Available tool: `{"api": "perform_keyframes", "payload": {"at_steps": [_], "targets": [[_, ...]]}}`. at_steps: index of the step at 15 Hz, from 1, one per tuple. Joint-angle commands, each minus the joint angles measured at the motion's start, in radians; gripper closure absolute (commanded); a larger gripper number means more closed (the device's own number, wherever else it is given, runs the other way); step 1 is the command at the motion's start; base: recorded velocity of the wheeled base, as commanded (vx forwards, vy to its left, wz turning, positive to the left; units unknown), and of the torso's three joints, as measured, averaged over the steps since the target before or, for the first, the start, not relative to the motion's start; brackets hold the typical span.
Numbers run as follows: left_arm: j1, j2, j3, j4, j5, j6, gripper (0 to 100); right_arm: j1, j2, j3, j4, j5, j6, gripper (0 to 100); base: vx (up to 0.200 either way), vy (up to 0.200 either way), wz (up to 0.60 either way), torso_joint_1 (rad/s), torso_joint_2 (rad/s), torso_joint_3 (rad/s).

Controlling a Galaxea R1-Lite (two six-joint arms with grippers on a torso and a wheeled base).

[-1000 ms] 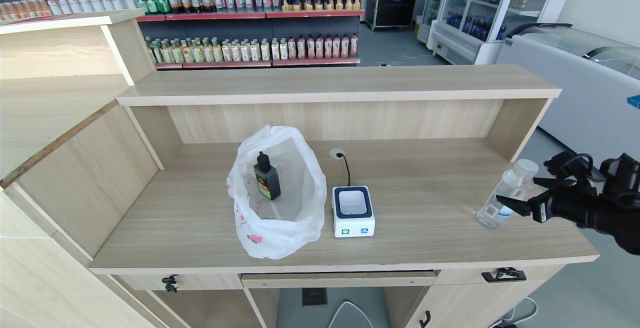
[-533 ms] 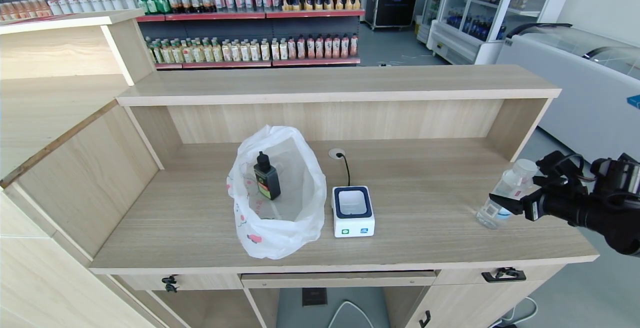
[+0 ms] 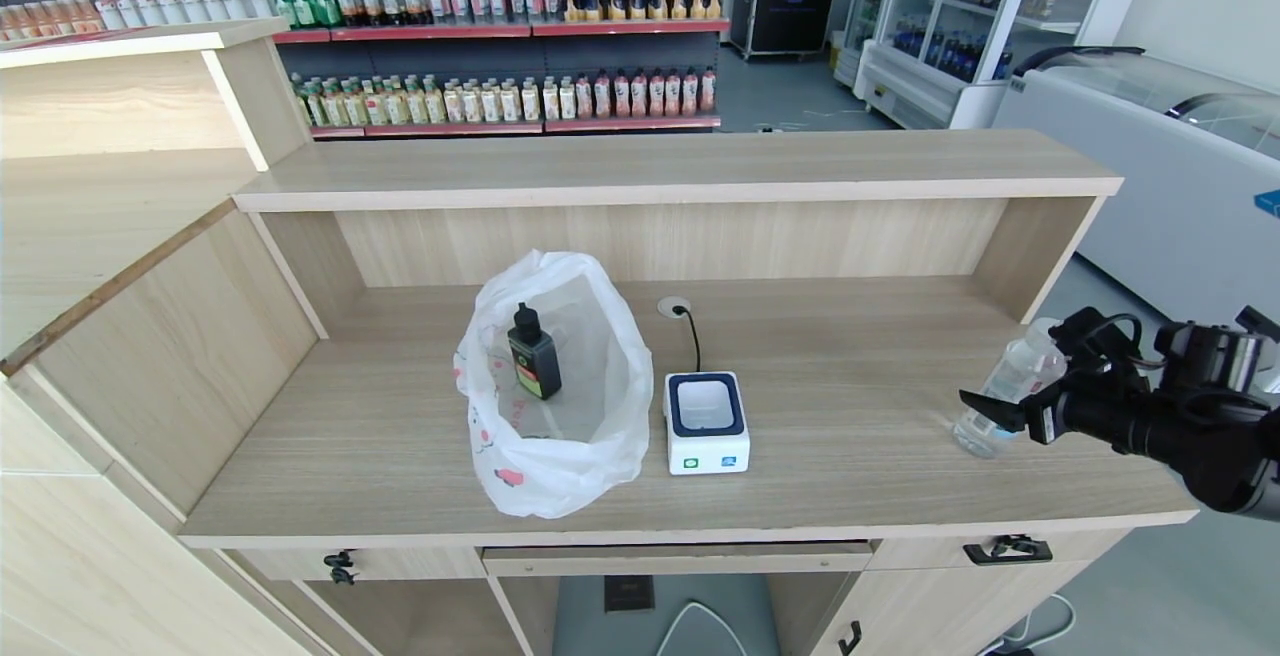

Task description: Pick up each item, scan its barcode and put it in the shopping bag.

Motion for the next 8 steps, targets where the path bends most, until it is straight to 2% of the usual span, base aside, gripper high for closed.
{"api": "perform_keyframes", "payload": {"at_steps": [1, 7, 8], "targets": [[0.0, 0.0, 0.0, 0.0, 0.002, 0.0, 0, 0.002, 0.017, -0.006, -0.006, 0.0, -0.001, 0, 0.0, 0.0, 0.0, 0.0, 0.0, 0.0], [0.0, 0.0, 0.0, 0.0, 0.0, 0.0, 0, 0.024, 0.056, -0.021, -0.04, 0.0, 0.001, 0, 0.0, 0.0, 0.0, 0.0, 0.0, 0.0], [0.0, 0.0, 0.0, 0.0, 0.0, 0.0, 0, 0.025, 0.059, -0.021, -0.042, 0.0, -0.001, 100, 0.0, 0.0, 0.0, 0.0, 0.0, 0.0]]}}
